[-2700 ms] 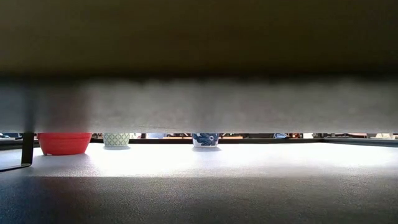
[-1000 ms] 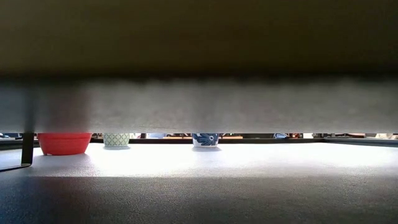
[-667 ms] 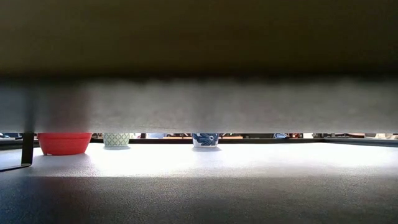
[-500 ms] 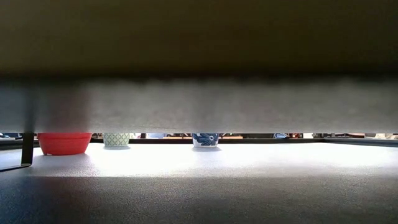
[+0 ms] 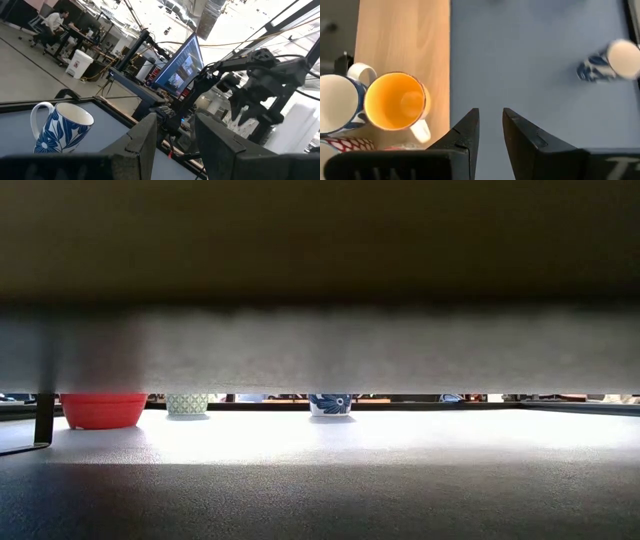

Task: Place coffee mugs
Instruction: Put the red mug on the shelf

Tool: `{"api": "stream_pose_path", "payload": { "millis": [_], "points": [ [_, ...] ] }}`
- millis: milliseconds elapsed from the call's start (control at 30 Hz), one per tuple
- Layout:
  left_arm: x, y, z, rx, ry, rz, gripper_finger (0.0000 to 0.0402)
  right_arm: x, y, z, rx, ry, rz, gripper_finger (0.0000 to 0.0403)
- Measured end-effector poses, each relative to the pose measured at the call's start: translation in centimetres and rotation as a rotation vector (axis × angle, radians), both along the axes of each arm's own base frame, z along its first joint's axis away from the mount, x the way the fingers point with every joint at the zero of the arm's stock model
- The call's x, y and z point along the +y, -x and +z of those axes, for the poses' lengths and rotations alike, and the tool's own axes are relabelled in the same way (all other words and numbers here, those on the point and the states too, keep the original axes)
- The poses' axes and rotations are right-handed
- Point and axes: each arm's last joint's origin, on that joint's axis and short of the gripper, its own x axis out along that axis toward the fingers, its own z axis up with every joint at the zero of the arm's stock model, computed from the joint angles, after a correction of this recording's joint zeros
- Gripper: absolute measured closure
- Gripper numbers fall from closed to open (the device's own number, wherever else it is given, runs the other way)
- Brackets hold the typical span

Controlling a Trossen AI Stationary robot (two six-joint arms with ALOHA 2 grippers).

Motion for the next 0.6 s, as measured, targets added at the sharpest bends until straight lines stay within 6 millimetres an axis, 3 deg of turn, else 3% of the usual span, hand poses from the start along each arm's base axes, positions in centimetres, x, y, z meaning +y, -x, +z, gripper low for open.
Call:
{"api": "stream_pose_path", "payload": {
  "millis": [233, 600],
  "points": [
    [0.0, 0.0, 0.0, 0.0, 0.0, 0.0, 0.0285, 0.6, 4.3, -0.9, -0.123, -0.097, -0.203, 0.0335],
    [0.0, 0.0, 0.0, 0.037, -0.142, 0.046, 0.0285, 1.4, 5.8, -5.0, -0.239, -0.188, -0.32, 0.0335]
  ]
}}
